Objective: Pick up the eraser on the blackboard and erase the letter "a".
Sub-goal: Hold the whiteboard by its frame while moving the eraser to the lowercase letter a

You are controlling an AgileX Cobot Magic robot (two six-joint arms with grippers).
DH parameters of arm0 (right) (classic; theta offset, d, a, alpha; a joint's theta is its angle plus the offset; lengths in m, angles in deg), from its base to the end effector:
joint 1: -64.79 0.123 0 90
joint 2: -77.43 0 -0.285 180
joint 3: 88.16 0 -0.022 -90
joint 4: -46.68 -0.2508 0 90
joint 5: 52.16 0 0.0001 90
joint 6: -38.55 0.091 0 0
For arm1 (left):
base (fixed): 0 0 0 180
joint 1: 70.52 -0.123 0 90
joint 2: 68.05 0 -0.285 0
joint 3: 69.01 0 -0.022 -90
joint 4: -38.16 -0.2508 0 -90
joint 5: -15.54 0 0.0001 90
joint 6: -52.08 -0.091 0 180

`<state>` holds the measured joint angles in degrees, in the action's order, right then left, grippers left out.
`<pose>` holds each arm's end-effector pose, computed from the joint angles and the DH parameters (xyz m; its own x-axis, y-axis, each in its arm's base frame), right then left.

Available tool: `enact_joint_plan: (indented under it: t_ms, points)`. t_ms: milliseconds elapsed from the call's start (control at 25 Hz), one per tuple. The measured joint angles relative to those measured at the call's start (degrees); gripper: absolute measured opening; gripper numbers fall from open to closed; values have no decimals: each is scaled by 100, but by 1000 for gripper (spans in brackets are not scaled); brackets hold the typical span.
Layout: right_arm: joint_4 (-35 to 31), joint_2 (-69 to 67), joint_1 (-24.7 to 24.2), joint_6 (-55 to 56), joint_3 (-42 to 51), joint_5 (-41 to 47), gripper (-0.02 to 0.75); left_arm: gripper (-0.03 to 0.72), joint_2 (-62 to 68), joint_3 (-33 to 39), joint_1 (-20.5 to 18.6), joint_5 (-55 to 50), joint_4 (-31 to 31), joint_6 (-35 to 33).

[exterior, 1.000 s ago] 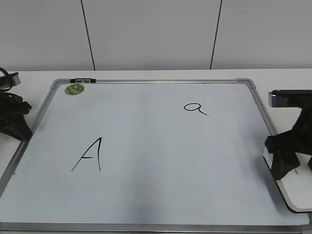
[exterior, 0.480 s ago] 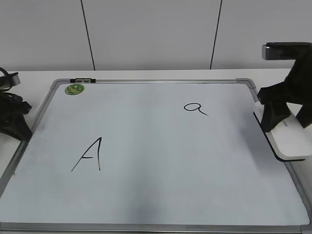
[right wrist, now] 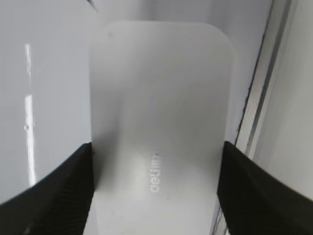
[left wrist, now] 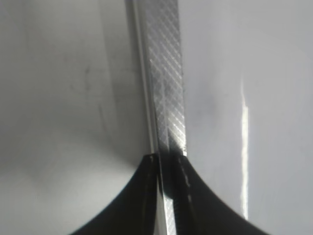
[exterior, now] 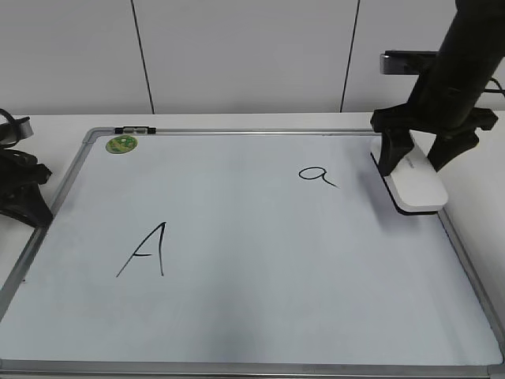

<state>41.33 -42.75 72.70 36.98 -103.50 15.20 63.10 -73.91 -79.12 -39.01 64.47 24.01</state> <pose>0.3988 0.0633 0.2366 -0.9824 -0.1278 -0.1365 -0.1403 0.9863 0.0864 0.4063 0.0282 0.1223 -0.9925 0.0471 -0.1131 0.0837 0.9350 -0.3448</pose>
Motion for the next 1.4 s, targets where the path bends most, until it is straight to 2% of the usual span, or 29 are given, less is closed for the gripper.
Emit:
enact_joint_plan:
  t_ms: [560,1400]
  points:
    - [48,-2455,403,-125,-3014,242,523,51,13,0,0,-63,133,0]
    - [195,-2761,440,-149,-3247,294,522,50,22,-9,0,-195,-81,301]
